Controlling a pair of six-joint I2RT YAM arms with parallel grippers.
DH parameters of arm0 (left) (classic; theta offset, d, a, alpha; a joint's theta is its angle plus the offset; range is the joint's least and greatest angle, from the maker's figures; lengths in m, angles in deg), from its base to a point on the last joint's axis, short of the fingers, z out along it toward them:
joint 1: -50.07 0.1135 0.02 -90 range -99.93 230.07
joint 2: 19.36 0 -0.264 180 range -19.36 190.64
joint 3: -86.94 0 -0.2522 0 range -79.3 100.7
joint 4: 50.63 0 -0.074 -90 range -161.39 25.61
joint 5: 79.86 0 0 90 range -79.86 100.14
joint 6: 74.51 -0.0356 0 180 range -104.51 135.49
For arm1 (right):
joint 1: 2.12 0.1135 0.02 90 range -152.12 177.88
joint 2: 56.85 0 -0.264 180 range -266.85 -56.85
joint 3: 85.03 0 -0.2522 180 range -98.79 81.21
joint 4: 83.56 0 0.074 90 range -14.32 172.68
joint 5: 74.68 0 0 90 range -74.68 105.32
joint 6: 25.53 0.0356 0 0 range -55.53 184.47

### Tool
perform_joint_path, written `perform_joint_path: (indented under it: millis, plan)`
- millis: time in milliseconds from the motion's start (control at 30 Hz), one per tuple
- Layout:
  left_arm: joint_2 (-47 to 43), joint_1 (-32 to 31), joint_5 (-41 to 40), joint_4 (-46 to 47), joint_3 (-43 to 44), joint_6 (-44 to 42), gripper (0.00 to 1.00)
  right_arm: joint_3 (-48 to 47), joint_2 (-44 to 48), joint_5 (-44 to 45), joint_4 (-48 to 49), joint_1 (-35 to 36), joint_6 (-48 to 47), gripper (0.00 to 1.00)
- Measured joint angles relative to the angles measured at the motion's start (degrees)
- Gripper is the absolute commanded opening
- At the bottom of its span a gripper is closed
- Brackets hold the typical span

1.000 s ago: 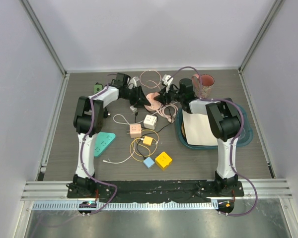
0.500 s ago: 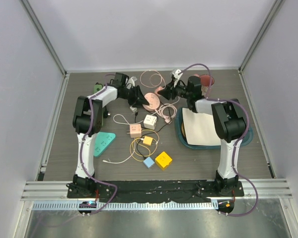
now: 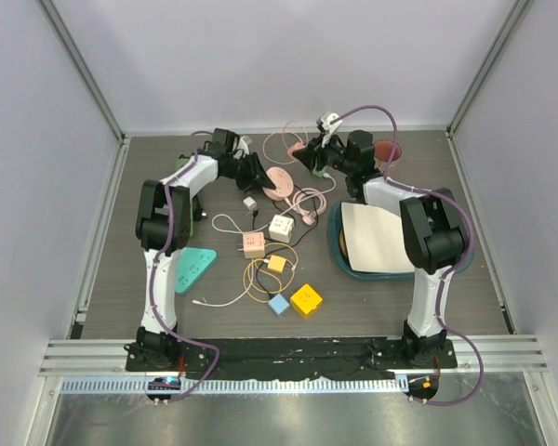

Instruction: Pull the plug off the socket

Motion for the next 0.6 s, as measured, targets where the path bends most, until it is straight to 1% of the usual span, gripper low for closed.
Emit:
perform_joint_path:
  millis: [33, 100, 133, 200, 233, 367, 567, 600]
  plan:
    - [0.0, 0.0, -1.0, -0.5, 0.8, 0.0, 0.54, -0.2, 0.0, 1.1, 0.3, 0.0, 1.1, 0.01]
    - [0.0, 0.0, -3.9, -1.2, 1.7, -0.5, 0.61, -0.8, -0.5, 2.8, 0.5, -0.1, 3.6, 0.01]
    - [0.0, 0.0, -6.1, -1.4, 1.9, -0.7, 0.68, -1.4, -0.9, 4.1, 0.4, 0.0, 5.0, 0.01]
    - [0.0, 0.4, -9.0, -2.6, 1.8, -0.6, 0.74, -3.8, -2.5, 6.3, -1.3, 0.0, 8.1, 0.01]
    - [0.0, 0.6, -9.8, -3.0, 1.8, -0.6, 0.99, -5.6, -3.7, 7.3, -2.4, 0.0, 9.5, 0.01]
    - [-1.4, 1.2, -11.6, -3.0, 1.7, 0.1, 1.00, -12.7, -8.4, 11.1, -7.9, 0.0, 15.1, 0.01]
    - [-6.0, 1.4, -12.3, -3.2, 1.4, 0.1, 1.00, -16.2, -12.7, 14.9, -12.5, 0.0, 22.3, 0.01]
    - [-7.0, 1.4, -12.3, -3.2, 1.4, 0.1, 1.00, -17.4, -13.9, 15.5, -13.5, 0.0, 23.5, 0.04]
